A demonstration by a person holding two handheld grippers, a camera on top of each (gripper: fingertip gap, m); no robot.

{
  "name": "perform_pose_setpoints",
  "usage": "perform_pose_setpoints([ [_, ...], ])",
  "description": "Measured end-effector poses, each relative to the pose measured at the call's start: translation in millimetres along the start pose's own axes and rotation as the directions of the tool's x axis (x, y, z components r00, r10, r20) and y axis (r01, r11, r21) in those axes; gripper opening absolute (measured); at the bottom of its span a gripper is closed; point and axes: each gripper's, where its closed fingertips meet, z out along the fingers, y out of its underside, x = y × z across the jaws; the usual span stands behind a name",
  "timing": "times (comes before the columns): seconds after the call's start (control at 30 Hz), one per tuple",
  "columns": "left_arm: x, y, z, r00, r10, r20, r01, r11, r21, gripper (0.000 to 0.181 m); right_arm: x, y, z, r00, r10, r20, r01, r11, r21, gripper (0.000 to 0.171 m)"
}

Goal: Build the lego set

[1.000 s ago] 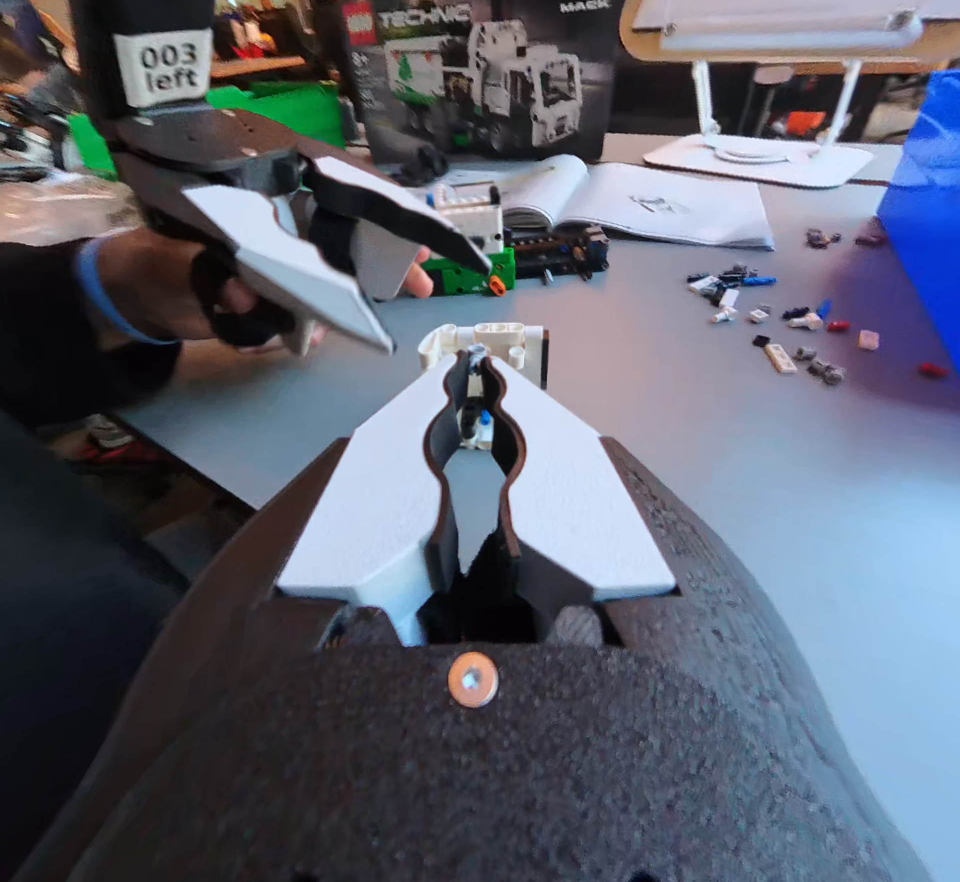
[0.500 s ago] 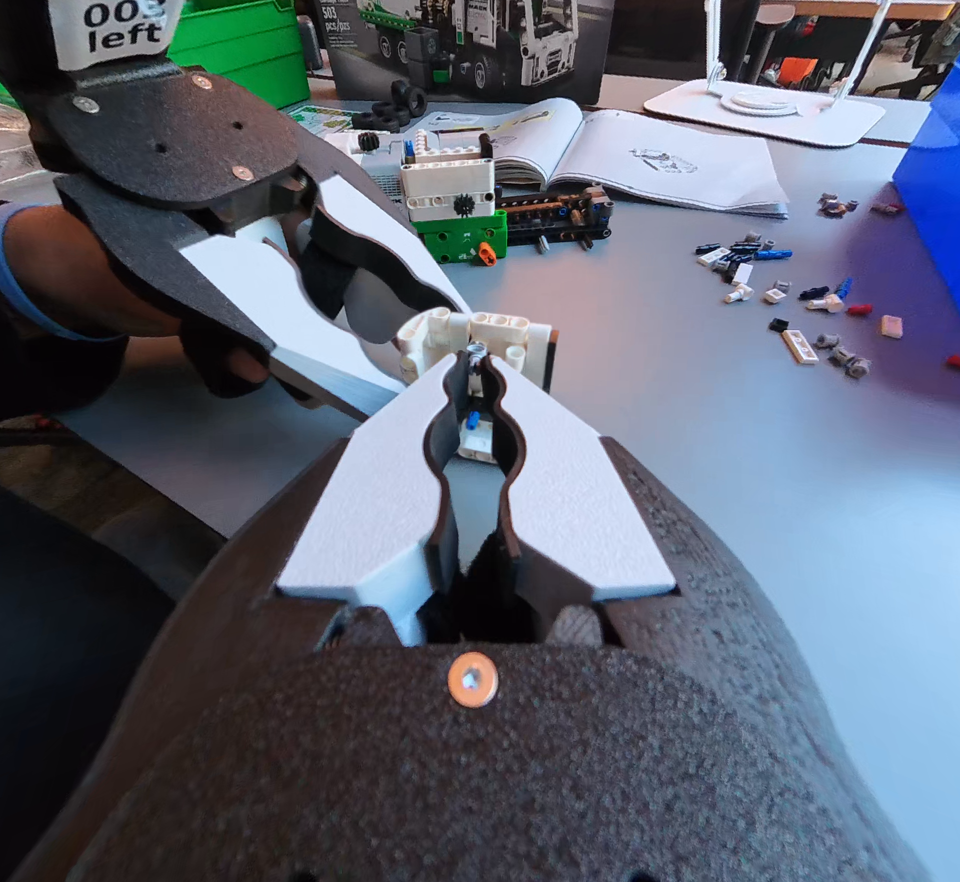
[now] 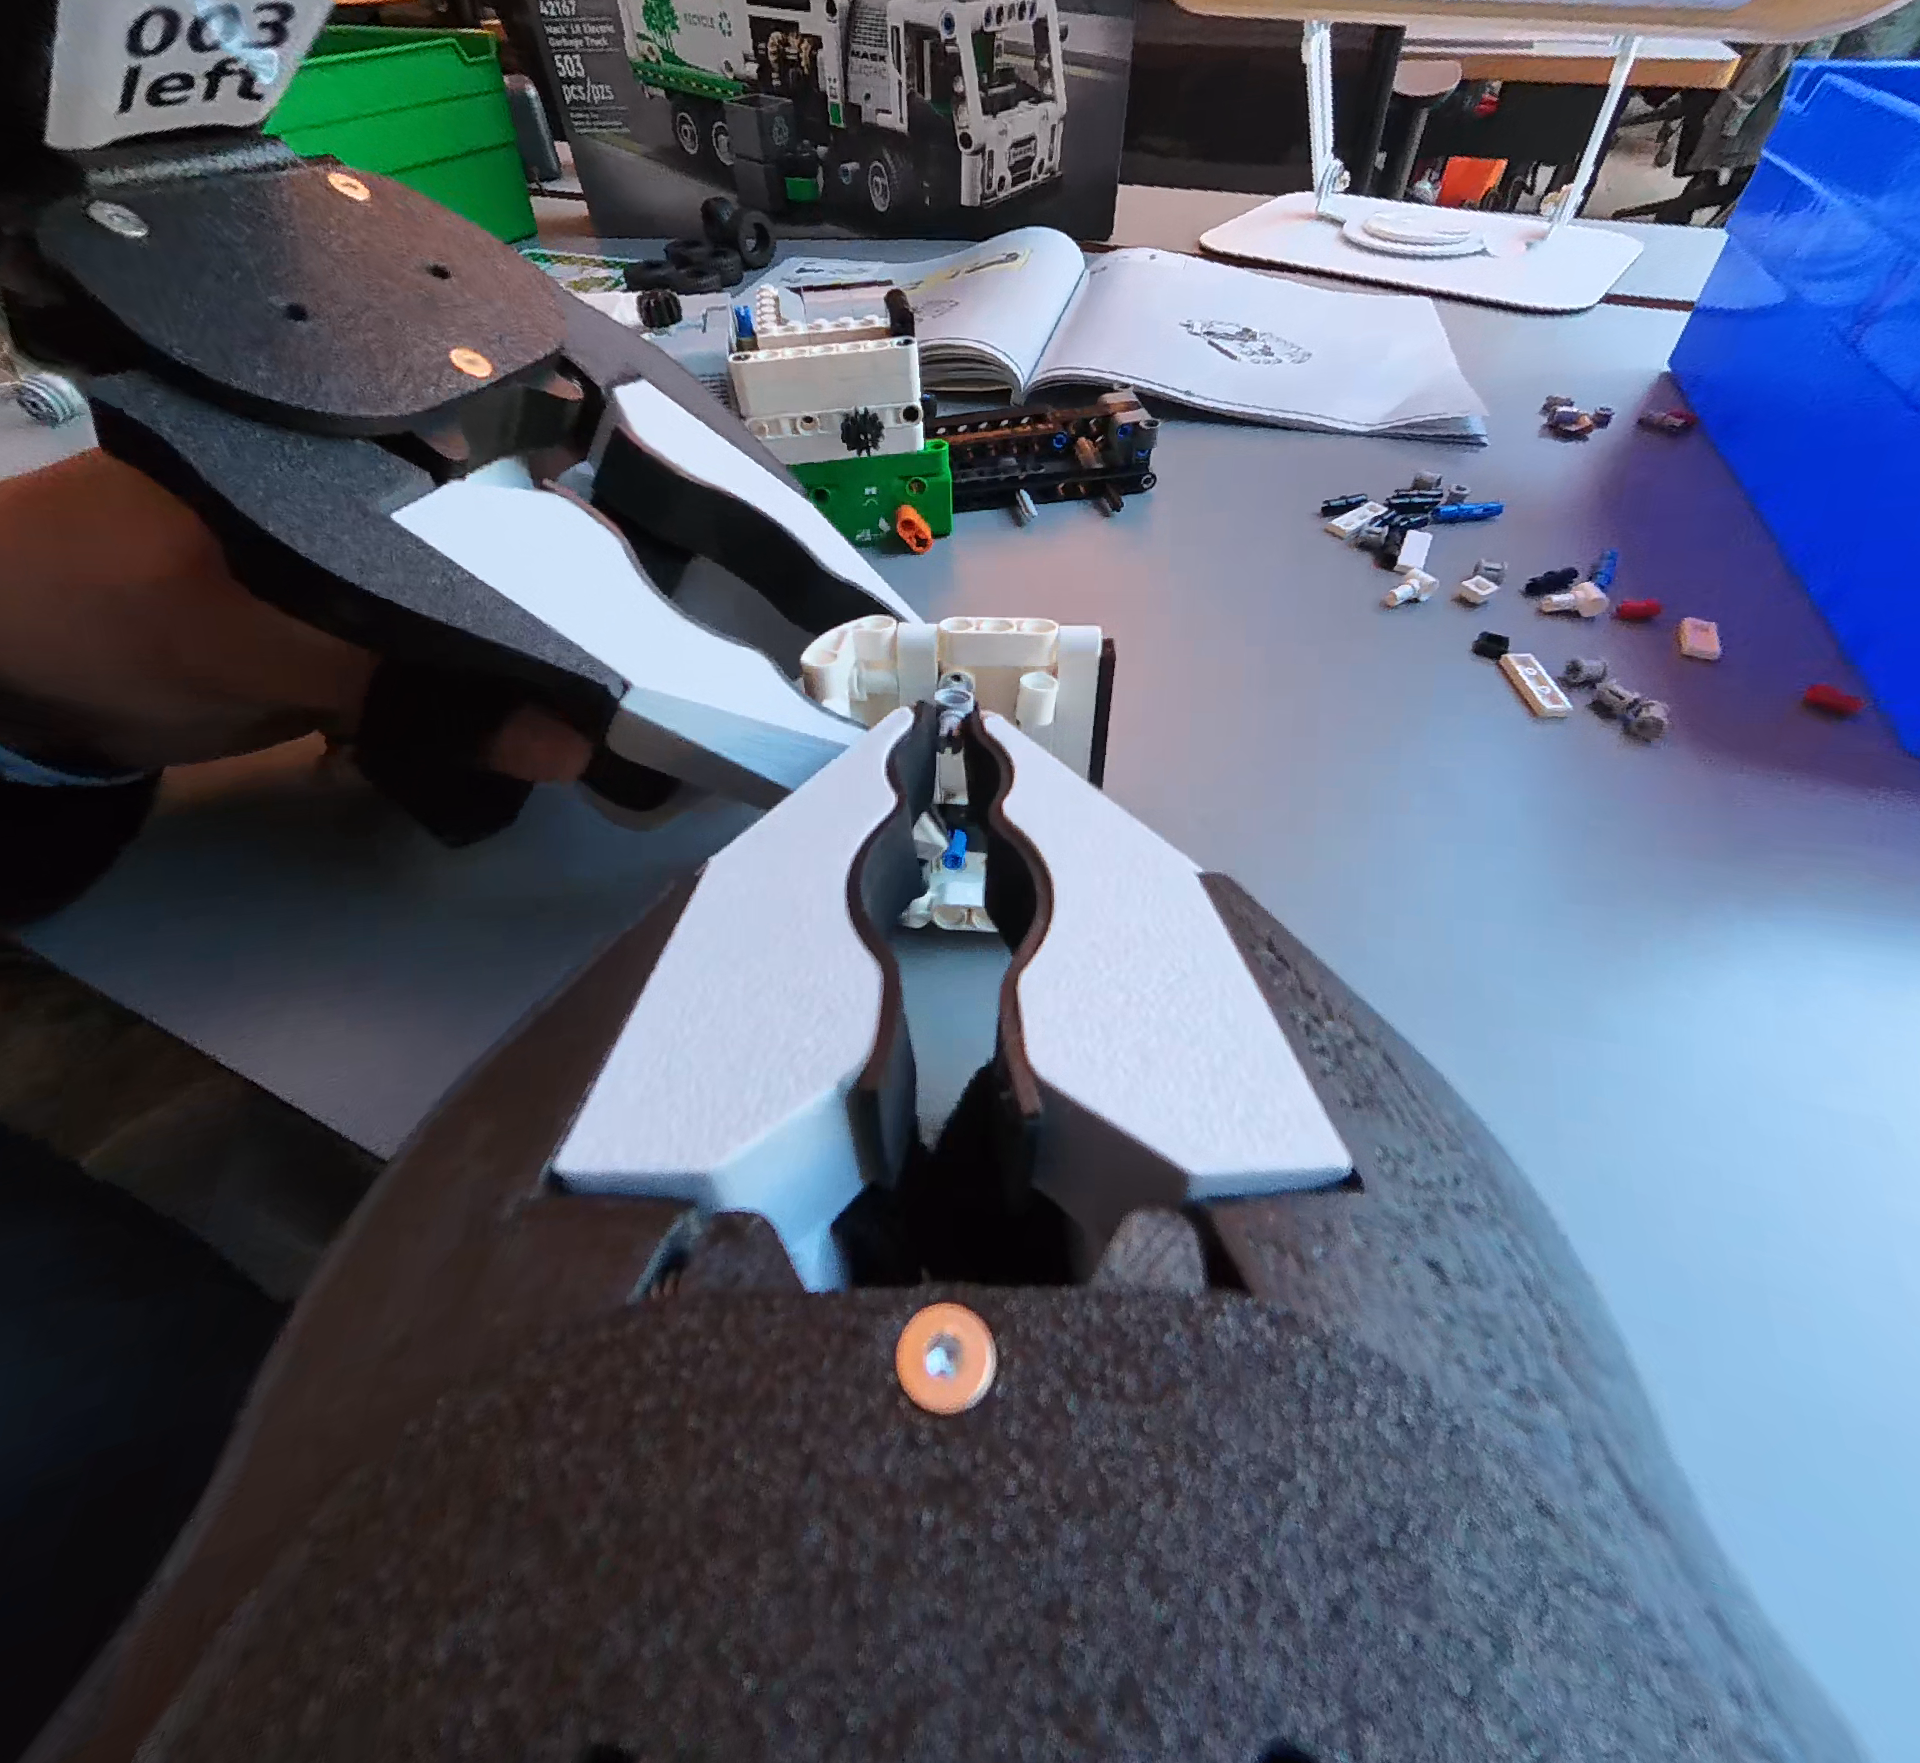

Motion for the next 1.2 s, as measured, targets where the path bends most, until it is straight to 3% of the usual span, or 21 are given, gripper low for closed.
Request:
perform_pose_setpoints([
  [0.27, -0.9, -0.2, 1.0, 1.0, -0.007, 0.016, 0.007, 1.0, -0.003, 0.029, 1.9, -0.9, 0.7, 0.999, -0.047, -0.014, 0.047, 0.999, 0.007, 0.005],
  [0.57, -3.4, -1.4, 1.9, 0.999, -0.048, 0.009, 0.048, 0.999, 0.001, 0.029, 3.3, 0.6, 2.1, 0.999, 0.03, 0.02, -0.029, 0.999, -0.037, 0.004],
  [1.0, 1.4, -2.7, 3.3, 0.971, -0.203, -0.129, 0.203, 0.979, -0.016, 0.028, 5.7, -5.0, 1.6, 0.983, -0.177, -0.054, 0.178, 0.984, -0.003, 0.004],
  [1.2, 1.5, -3.0, 4.6, 0.943, -0.29, -0.161, 0.29, 0.957, -0.023, 0.028, 7.9, -3.0, 3.8, 0.999, -0.045, -0.025, 0.044, 0.999, -0.031, 0.004],
])
